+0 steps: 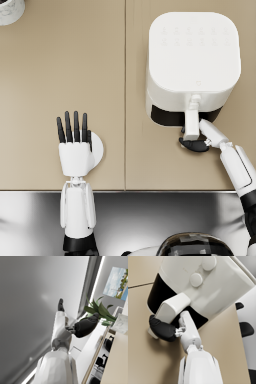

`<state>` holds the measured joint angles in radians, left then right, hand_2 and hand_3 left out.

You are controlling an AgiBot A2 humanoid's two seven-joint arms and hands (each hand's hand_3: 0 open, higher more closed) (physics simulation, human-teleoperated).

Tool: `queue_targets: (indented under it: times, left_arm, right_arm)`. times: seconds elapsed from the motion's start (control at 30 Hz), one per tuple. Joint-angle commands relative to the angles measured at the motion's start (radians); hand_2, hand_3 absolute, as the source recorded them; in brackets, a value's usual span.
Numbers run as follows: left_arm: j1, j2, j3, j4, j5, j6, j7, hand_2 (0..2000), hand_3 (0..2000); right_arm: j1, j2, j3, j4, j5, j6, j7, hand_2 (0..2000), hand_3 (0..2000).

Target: Pick up the chicken rolls and place it into the air fryer

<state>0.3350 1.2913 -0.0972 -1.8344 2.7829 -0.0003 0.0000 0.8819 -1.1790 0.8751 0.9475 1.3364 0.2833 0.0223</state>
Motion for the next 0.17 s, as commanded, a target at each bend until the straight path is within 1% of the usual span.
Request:
queue_targets:
  times: [0.03,0.17]
  left_arm:
    - [0.000,0.000,0.000,0.000,0.000,0.000,0.000,0,0]
    - [0.000,0.000,0.000,0.000,0.000,0.000,0.000,0,0]
  right_arm:
    - [0.000,0.000,0.000,0.000,0.000,0.000,0.000,2000,2000]
    - [0.000,0.000,0.000,0.000,0.000,-0.001,-0.001,2000,2000]
